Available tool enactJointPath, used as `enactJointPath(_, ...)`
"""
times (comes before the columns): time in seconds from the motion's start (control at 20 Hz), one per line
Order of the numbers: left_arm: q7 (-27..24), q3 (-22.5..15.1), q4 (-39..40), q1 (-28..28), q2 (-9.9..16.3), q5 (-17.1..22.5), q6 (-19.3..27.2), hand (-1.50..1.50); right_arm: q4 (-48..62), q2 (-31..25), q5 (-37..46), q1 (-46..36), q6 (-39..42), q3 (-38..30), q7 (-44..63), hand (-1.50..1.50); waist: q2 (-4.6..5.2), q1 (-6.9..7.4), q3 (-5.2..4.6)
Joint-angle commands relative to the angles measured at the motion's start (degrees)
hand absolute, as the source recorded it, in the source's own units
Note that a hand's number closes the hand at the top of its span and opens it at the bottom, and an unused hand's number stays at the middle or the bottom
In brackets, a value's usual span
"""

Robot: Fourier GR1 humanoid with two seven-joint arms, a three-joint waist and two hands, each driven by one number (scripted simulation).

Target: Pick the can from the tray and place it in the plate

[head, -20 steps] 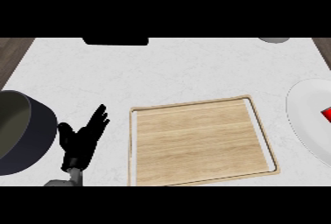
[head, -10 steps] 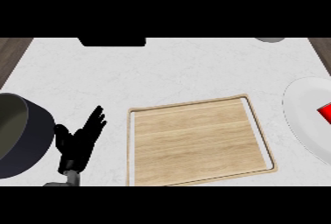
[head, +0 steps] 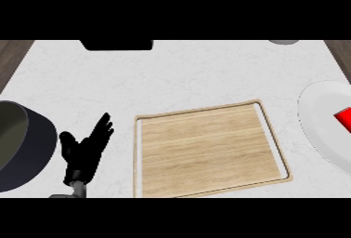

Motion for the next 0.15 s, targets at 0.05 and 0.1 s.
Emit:
enactJointPath(0.05, 2.22, 0.99, 2.71, -2.91, 0.1, 0.58, -0.18, 0.0, 0.3, 1.98, 0.25, 3.43, 7.07, 0.48, -11.28, -1.5, 0.18, -0.45, -0.14)
enactJointPath(0.1, 0.73, 0.07, 1.03, 0.23, -0.25, -0.65, 0.71, 0.0, 0.44, 0.38, -0.23, 4.33, 8.74, 0.04, -11.43, -1.5, 0.03, -0.18, -0.16)
